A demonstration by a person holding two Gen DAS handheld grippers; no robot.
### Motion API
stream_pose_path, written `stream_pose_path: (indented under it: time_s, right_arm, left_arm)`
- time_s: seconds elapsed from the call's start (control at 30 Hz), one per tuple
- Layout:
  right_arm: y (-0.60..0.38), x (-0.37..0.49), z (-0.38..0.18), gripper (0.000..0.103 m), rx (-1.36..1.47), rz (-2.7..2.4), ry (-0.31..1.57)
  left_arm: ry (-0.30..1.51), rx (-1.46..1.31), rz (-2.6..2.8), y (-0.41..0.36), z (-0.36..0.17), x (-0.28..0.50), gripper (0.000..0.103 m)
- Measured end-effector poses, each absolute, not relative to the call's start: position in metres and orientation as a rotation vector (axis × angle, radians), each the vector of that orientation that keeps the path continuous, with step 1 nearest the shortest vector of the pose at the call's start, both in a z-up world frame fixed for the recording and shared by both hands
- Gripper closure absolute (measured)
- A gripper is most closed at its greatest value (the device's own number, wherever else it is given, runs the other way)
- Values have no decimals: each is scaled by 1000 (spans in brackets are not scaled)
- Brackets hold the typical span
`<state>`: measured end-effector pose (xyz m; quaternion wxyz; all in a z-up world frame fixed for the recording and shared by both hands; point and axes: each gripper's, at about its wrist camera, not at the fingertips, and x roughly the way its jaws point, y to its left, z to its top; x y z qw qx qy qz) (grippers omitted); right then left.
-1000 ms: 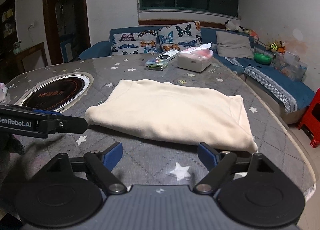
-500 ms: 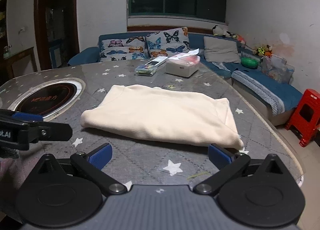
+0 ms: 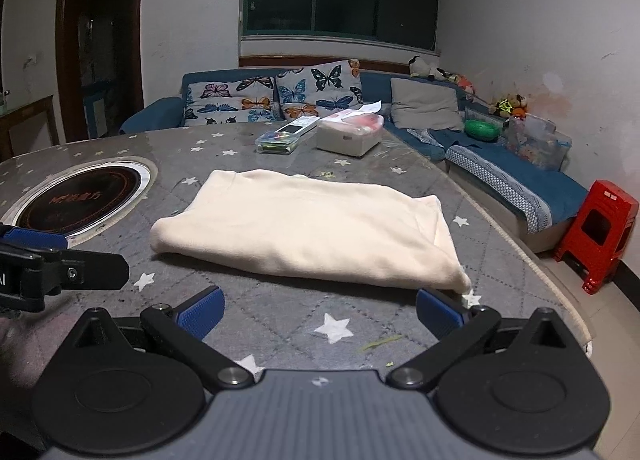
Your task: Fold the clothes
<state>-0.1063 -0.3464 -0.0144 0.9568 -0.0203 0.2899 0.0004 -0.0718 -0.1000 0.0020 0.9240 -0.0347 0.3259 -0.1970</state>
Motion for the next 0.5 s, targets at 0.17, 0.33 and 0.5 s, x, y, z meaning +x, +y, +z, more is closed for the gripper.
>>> stream_pose_path:
  time_s: [0.17, 0.33, 0.5]
  right_arm:
    - [-345, -109, -15, 0, -39, -7, 591]
    - [-346, -112, -15, 0, -26, -16, 595]
    - [-346, -115, -16, 0, -8, -10, 598]
  left_arm:
    - [666, -67, -398, -101, 3, -74, 0]
    - [667, -72, -395, -100, 3, -77, 0]
    - [667, -69, -394, -101, 3, -79, 0]
